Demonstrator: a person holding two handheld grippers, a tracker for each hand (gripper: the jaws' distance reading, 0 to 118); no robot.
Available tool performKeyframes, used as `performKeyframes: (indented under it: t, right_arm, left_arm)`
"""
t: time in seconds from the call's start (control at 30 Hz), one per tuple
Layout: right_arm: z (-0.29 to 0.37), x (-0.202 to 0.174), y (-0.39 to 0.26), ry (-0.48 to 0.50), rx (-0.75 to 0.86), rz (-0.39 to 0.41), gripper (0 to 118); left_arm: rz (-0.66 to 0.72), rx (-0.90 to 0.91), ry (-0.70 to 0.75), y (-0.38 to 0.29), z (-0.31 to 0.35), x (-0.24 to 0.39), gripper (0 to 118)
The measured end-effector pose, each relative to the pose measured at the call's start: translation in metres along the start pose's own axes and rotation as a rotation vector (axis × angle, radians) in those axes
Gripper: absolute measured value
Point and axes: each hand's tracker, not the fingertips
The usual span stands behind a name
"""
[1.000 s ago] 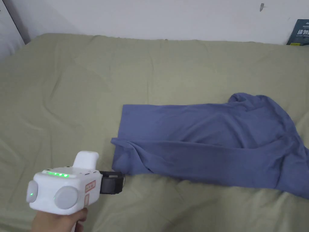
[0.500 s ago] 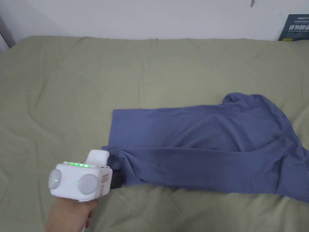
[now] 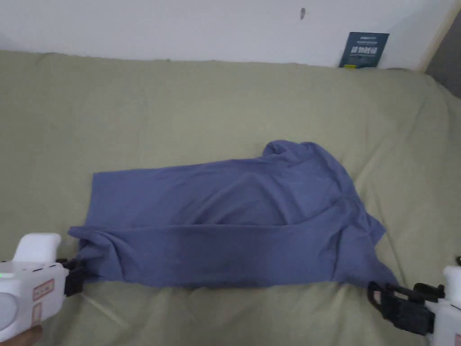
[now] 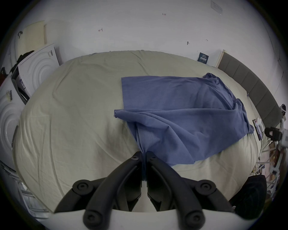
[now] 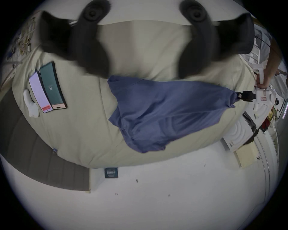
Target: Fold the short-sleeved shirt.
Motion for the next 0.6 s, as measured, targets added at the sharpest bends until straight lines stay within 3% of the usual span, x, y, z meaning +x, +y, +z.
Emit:
performKeyframes:
  t: [0.2,0.33,0.37,0.43,0.47,0.5,0.57,0.6]
  right_arm:
    - [-0.067,0.027,0.024,-0.137,-0.127,0.031,118]
    - [-0.101,0.030,0.022,-0.190,-0.206,0.105,117]
    - [-0.104,0.027,0.021,-0.175,-0.215,0.121,111]
    - [-0.104,0.021,0.019,-0.135,-0.214,0.151,66]
    - [-0.102,0.019,0.020,-0.087,-0.213,0.118,51]
    - [-0.101,0.018,0.022,-0.101,-0.220,0.114,38]
    - [-0.095,0.019,0.025,-0.089,-0.202,0.089,14]
    - [-0.092,0.019,0.026,-0.109,-0.187,0.083,10]
  left_arm:
    - [0.010,-0.016,0.010,-0.005,-0.004,0.006,1]
    - [0.023,0.000,0.010,-0.006,-0.002,0.006,1]
    - [0.035,-0.008,-0.007,-0.006,-0.003,0.002,1]
    - [0.044,-0.006,-0.013,-0.008,-0.003,0.003,1]
    - [0.041,-0.002,-0.012,-0.008,-0.003,0.003,1]
    - [0.043,-0.004,-0.018,-0.008,-0.005,0.000,1]
    - [0.082,-0.011,-0.038,-0.010,-0.006,-0.003,1]
    - [0.087,-0.015,-0.048,-0.010,-0.006,-0.004,1]
